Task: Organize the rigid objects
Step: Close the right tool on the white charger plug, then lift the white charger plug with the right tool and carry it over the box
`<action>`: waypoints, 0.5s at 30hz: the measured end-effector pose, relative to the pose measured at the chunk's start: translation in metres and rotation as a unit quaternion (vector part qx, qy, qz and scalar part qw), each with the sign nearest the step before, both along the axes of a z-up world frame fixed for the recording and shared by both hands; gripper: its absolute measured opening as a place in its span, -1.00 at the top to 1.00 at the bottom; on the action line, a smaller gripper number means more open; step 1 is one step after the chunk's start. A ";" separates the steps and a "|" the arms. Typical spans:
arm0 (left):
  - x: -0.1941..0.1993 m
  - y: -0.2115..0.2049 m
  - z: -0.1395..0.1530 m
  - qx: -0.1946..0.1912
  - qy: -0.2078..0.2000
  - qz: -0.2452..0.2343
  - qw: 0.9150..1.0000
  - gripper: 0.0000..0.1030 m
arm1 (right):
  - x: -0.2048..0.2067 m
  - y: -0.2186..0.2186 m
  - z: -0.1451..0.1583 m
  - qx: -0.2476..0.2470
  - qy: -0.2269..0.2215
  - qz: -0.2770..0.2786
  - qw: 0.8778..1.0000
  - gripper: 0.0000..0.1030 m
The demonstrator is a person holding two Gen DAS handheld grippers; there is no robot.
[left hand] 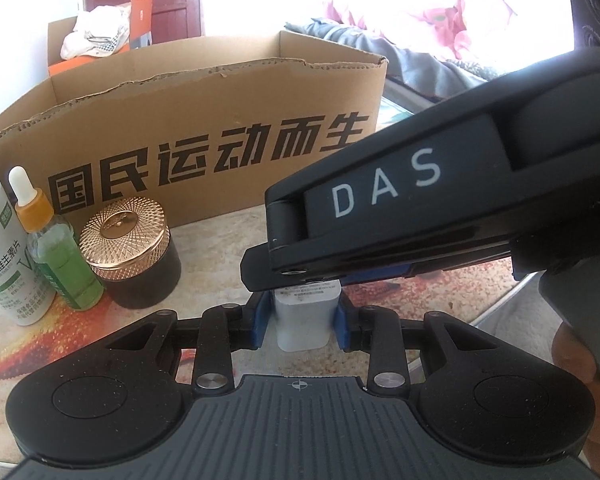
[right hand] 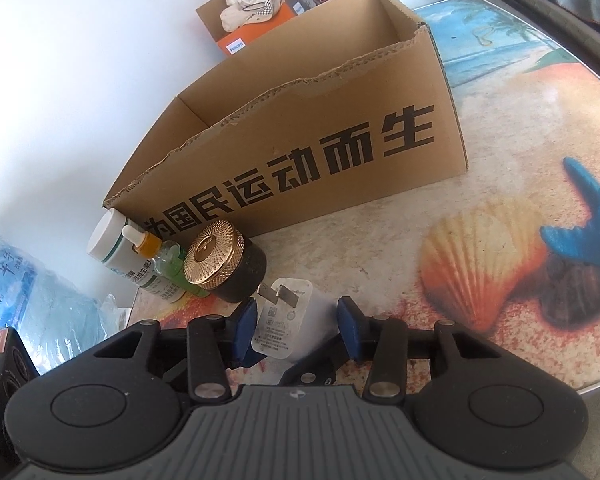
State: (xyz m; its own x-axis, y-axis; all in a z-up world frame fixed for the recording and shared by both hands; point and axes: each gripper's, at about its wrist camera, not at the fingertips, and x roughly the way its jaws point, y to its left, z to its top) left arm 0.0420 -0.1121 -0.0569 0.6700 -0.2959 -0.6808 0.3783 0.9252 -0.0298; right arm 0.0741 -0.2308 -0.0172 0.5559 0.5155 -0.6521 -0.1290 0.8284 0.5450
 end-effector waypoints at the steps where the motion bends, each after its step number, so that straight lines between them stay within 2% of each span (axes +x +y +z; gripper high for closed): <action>1: -0.001 -0.002 0.000 0.000 0.000 0.000 1.000 0.39 | 0.000 0.000 0.000 0.000 -0.001 -0.001 1.000 0.09; 15: -0.006 0.003 0.005 -0.001 -0.001 0.006 1.000 0.39 | -0.004 0.001 0.005 0.001 -0.009 -0.002 1.000 0.10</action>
